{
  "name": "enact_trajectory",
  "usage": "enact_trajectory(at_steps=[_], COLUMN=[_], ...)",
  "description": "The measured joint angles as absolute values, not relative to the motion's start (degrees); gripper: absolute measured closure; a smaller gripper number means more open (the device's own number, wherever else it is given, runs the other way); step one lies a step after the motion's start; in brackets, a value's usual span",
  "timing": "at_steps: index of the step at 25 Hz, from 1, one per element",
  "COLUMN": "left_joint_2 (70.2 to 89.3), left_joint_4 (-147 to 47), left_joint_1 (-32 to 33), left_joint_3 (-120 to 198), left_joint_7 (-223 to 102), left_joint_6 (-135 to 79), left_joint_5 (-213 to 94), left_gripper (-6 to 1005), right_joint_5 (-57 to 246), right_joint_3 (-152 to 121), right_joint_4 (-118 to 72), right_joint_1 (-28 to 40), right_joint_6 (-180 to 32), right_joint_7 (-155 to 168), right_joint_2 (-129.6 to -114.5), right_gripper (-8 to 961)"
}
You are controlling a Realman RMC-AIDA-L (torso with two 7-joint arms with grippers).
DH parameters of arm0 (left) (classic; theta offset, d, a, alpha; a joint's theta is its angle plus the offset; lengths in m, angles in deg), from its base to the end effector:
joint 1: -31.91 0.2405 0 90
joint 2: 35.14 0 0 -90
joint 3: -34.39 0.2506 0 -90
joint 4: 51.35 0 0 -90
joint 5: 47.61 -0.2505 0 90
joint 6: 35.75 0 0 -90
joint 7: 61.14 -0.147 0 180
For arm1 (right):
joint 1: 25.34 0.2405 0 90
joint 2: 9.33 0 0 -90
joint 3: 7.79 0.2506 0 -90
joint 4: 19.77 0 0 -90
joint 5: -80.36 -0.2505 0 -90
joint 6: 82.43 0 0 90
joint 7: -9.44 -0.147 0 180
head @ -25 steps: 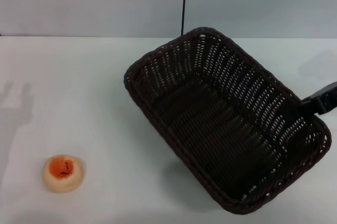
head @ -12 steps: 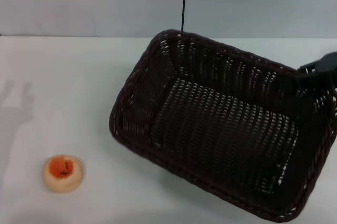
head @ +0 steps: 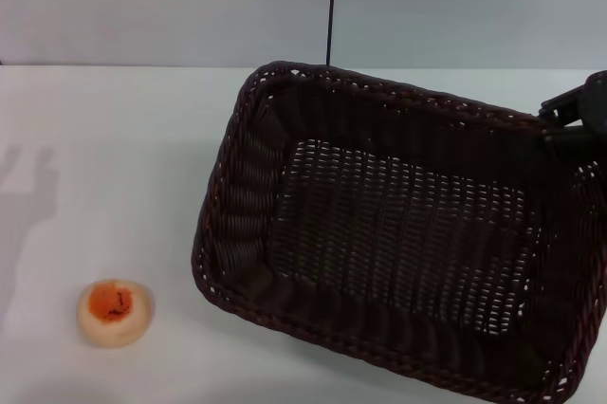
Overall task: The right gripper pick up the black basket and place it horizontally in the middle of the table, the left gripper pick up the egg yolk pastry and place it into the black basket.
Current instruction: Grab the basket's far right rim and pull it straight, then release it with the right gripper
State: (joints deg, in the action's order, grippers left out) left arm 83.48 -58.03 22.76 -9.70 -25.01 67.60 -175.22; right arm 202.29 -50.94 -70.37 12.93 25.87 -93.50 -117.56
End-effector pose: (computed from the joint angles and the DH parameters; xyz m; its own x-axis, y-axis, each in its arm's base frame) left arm -0.3687 0.2207 0.0210 0.2713 -0.3604 0.8924 0.8979 -0.2390 -0.3695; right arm 0.2256 0.3848 0.1037 0.8737 -0.4250 -0.2364 -0.4330 -0.9012 0.0199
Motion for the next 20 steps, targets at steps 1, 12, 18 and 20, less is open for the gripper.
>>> enact_trajectory(at_steps=[1,12,18,20], left_joint_2=[83.46,83.43,83.42,83.42], left_joint_4=[-58.03,-58.04,-58.03,-58.03], left_joint_1=[22.76,22.9,23.21,23.26], left_joint_3=[-9.71,-9.36,-9.21,-9.15], left_joint_7=[-24.92,-22.65,-20.1,-19.91], left_joint_6=[67.6,67.74,68.18,68.28], left_joint_5=[-175.22,-175.45,-175.61,-175.63], left_gripper=[559,555,552,552], right_joint_5=[202.27,202.5,203.35,203.36], right_joint_3=[-50.88,-51.36,-51.83,-51.83], right_joint_4=[-70.46,-71.05,-71.04,-70.97], right_joint_1=[12.97,15.28,16.32,16.44], right_joint_6=[25.92,28.19,27.97,27.86], right_joint_7=[-92.5,-82.32,-77.08,-75.96], right_joint_2=[-117.41,-116.77,-116.73,-116.74], right_gripper=[736,721,713,710])
